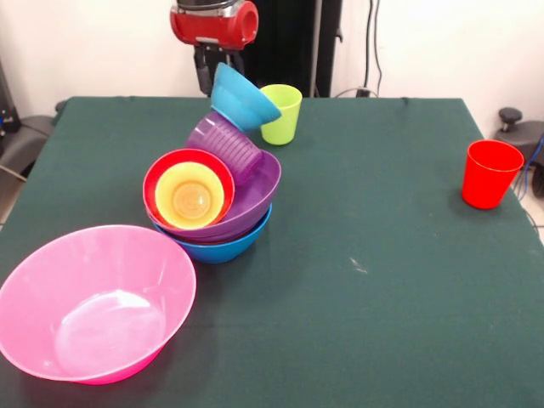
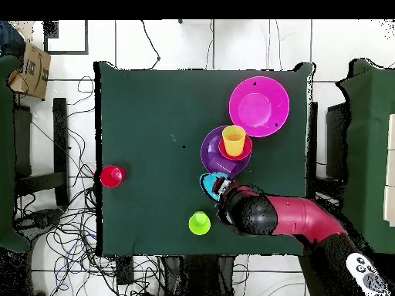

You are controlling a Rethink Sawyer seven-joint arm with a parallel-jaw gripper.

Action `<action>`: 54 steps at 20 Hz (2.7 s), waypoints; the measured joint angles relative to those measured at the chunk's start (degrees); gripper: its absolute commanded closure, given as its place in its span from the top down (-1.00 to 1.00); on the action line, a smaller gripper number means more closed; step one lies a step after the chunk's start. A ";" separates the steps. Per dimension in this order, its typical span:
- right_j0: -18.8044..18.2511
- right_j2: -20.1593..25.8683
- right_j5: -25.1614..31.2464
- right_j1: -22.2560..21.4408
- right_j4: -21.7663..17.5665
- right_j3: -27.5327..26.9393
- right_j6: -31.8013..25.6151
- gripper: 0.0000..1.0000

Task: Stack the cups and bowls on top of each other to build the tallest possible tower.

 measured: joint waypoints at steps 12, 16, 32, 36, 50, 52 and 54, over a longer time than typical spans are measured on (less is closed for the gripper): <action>1.61 -4.06 -0.04 -0.11 -2.53 -0.59 0.00 1.00; 3.61 -6.69 -1.62 -0.55 -4.22 -1.70 0.00 1.00; 10.58 -14.64 -12.69 -0.83 -6.45 -6.56 0.00 1.00; 10.59 -14.89 -12.75 -1.50 -6.45 -6.79 0.00 1.00; 11.91 -17.55 -12.74 -2.19 -6.48 -8.17 0.00 -1.00; 12.08 -17.97 -12.74 -2.16 -6.48 -8.42 0.00 -1.00; 12.49 -18.56 -12.76 -2.00 -6.48 -8.65 0.00 -1.00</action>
